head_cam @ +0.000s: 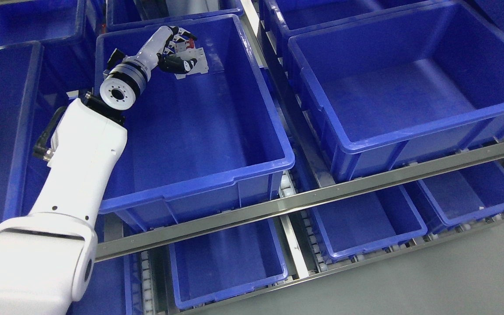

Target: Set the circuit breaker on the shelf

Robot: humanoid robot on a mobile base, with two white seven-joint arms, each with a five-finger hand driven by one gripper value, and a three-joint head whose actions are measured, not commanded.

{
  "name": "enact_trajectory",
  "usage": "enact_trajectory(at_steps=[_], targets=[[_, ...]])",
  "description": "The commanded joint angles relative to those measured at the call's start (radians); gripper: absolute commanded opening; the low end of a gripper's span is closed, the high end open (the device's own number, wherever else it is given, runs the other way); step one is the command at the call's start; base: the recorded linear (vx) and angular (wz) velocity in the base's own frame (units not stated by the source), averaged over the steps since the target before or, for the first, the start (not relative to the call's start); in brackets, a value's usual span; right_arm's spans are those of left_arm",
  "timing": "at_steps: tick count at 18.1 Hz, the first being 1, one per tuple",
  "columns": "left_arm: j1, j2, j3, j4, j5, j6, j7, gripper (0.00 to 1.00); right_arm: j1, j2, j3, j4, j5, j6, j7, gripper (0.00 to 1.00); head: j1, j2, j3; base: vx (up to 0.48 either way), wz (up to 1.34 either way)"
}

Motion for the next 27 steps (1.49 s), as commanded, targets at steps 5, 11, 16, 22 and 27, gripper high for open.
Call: enact_trajectory(at_steps=[5, 11, 16, 22, 27], targets=[[0.016, -0.011, -0.086, 0.104, -0.011, 0.051, 0.025, 0.21, 0.000, -0.017, 0.020, 0.000, 0.000, 0.056, 0.000, 1.00, 0.0000, 0.000, 0.000, 0.127, -0.07], [0.014, -0.009, -0.087, 0.104, -0.013, 0.054, 0.027, 0.54, 0.000, -0.017, 0.020, 0.002, 0.000, 0.056, 0.000, 1.00, 0.0000, 0.000, 0.000, 0.085, -0.02], [0.009, -0.005, -0.072, 0.097, -0.011, 0.056, 0.028, 0.82, 0.000, -0.017, 0.020, 0.000, 0.000, 0.056, 0.000, 1.00, 0.0000, 0.000, 0.000, 0.041, 0.02], [-0.018, 0.000, 0.289, -0.214, 0.003, 0.056, 0.033, 0.96, 0.000, -0.017, 0.020, 0.002, 0.000, 0.056, 0.000, 1.00, 0.0000, 0.000, 0.000, 0.020, 0.01], [0.098, -0.055, 0.661, -0.547, 0.202, 0.031, 0.034, 1.00, 0.000, -0.017, 0.020, 0.000, 0.000, 0.056, 0.000, 1.00, 0.0000, 0.000, 0.000, 0.016, 0.03]])
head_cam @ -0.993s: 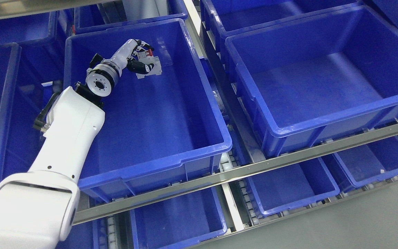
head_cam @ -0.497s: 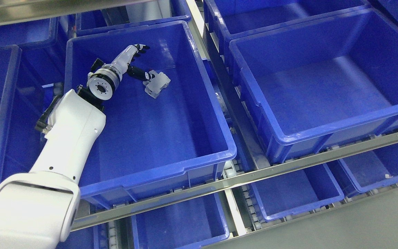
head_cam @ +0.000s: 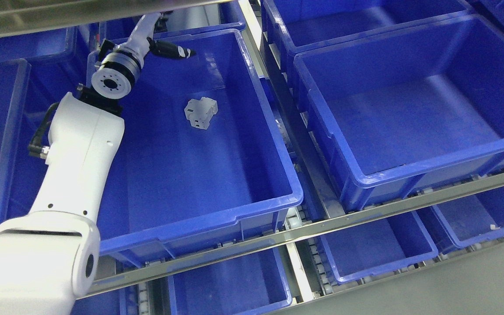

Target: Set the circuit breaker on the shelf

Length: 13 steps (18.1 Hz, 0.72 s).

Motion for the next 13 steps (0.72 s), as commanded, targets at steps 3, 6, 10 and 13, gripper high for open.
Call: enact_trajectory(at_steps=[3, 6, 10, 13], targets=[[0.259, -0.031, 0.412, -0.697, 0.198, 0.002, 0.004, 1.00, 0.000, -0.017, 0.020, 0.000, 0.000, 0.056, 0.000, 1.00, 0.0000, 0.000, 0.000, -0.047, -0.05], [0.540, -0.031, 0.278, -0.969, 0.227, 0.004, 0.007, 1.00, 0.000, -0.017, 0.020, 0.000, 0.000, 0.056, 0.000, 1.00, 0.0000, 0.000, 0.000, -0.257, -0.05], [0.723, -0.031, 0.188, -1.083, 0.250, -0.012, 0.076, 1.00, 0.000, -0.017, 0.020, 0.000, 0.000, 0.056, 0.000, 1.00, 0.0000, 0.000, 0.000, -0.484, -0.15], [0.725, -0.031, 0.187, -1.083, 0.252, -0.012, 0.076, 1.00, 0.000, -0.017, 0.020, 0.000, 0.000, 0.056, 0.000, 1.00, 0.0000, 0.000, 0.000, -0.512, -0.03]])
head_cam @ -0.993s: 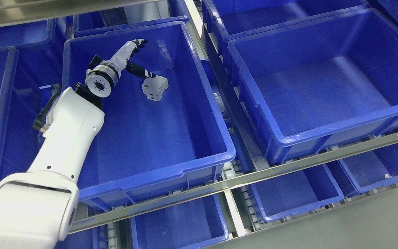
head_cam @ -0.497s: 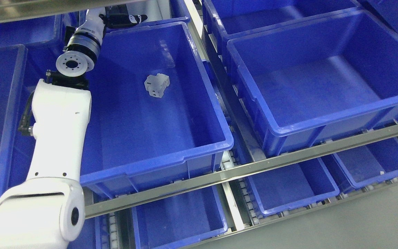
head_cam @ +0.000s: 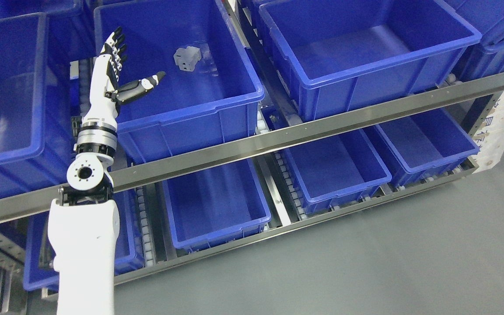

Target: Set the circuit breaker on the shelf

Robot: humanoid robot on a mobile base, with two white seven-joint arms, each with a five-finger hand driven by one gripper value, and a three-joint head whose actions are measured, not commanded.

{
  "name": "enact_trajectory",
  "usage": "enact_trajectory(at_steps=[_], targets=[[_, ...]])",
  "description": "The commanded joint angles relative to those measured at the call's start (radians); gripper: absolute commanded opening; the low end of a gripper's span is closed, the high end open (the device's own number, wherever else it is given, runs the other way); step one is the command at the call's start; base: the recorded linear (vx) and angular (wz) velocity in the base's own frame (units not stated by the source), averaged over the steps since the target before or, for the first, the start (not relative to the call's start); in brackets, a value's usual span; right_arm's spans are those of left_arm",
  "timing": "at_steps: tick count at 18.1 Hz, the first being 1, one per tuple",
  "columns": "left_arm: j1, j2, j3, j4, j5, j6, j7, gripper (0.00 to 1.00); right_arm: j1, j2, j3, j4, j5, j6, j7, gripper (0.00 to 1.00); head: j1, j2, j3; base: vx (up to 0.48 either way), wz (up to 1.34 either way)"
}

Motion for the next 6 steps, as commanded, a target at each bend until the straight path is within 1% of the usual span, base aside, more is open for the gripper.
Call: enact_trajectory(at_steps=[1, 2, 4, 6], targets=[[0.136, 0.005, -0.011, -0.369, 0.027, -0.008, 0.009, 1.00, -0.001, -0.017, 0.020, 0.000, 0.000, 0.055, 0.000, 1.00, 0.0000, 0.000, 0.000, -0.480, 0.09], [0.136, 0.005, -0.019, -0.369, 0.028, -0.008, 0.006, 1.00, -0.001, -0.017, 0.020, 0.000, 0.000, 0.055, 0.000, 1.00, 0.0000, 0.000, 0.000, -0.383, 0.25], [0.138, 0.005, -0.045, -0.369, 0.033, -0.008, 0.001, 1.00, -0.001, -0.017, 0.020, 0.000, 0.000, 0.055, 0.000, 1.00, 0.0000, 0.000, 0.000, -0.256, 0.24], [0.144, 0.005, -0.091, -0.368, 0.053, -0.006, 0.001, 1.00, -0.001, -0.017, 0.020, 0.000, 0.000, 0.055, 0.000, 1.00, 0.0000, 0.000, 0.000, -0.165, 0.28]])
